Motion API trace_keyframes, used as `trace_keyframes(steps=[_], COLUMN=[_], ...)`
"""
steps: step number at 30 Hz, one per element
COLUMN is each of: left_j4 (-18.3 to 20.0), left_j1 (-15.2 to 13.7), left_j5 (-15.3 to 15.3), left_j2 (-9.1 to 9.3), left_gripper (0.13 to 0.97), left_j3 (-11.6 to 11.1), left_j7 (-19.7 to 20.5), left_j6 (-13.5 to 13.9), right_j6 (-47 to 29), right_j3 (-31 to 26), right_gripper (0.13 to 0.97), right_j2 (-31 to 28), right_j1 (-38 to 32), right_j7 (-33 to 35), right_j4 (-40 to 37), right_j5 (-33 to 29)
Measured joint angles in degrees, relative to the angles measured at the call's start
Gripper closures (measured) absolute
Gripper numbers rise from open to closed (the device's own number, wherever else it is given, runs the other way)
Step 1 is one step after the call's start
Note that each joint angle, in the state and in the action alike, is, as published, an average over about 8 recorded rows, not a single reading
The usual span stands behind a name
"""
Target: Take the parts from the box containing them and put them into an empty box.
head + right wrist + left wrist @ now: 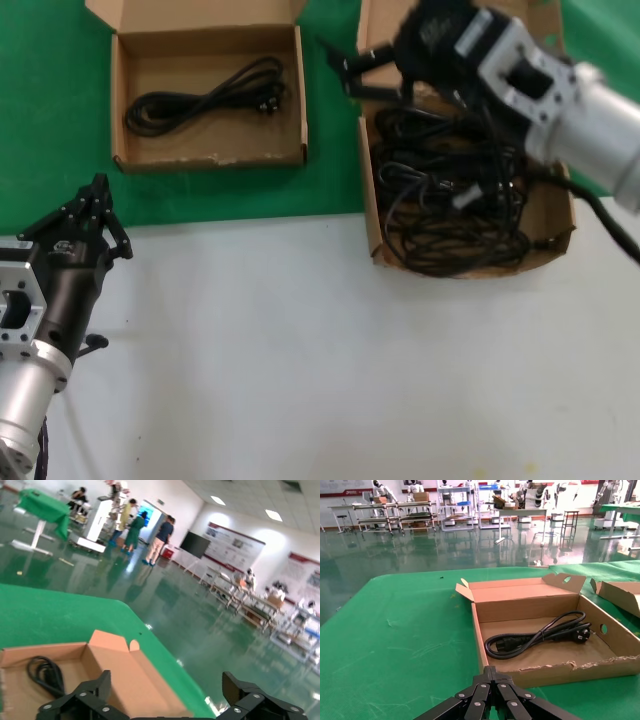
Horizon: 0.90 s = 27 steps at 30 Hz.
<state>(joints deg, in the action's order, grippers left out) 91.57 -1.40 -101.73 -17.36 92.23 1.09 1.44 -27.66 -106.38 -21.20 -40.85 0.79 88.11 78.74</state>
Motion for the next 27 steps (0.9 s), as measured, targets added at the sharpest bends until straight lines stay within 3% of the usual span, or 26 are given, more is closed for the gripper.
trace_keyframes(steps=[7,16,23,27], left_j4=[0.0,0.0,0.0,0.0], left_j1=[0.0,0.0,0.1,0.2], left_j5=[0.0,0.0,-0.1,-0.2], left_j2=[0.00,0.00,0.01,0.02], left_gripper=[0.952,0.929,0.914,0.863], left_j3=[0.0,0.0,0.0,-0.1], left_j7=[0.0,0.0,-0.1,-0.1], left_j6=[0.0,0.0,-0.1,-0.2], right_j6=[2.4,3.1,4.5,5.6], right_j3=[1.8,2.1,2.8,3.4], right_gripper=[0.278,0.171,0.155,0.134], right_j2=[-1.0,-1.1,-0.8,-0.5], right_j1=[6.4,7.6,9.5,11.1], right_j7=[-3.1,-3.4,-3.3,-3.1], right_j4=[3.2,3.3,3.3,3.3], right_j5=[1.9,2.6,3.9,4.9])
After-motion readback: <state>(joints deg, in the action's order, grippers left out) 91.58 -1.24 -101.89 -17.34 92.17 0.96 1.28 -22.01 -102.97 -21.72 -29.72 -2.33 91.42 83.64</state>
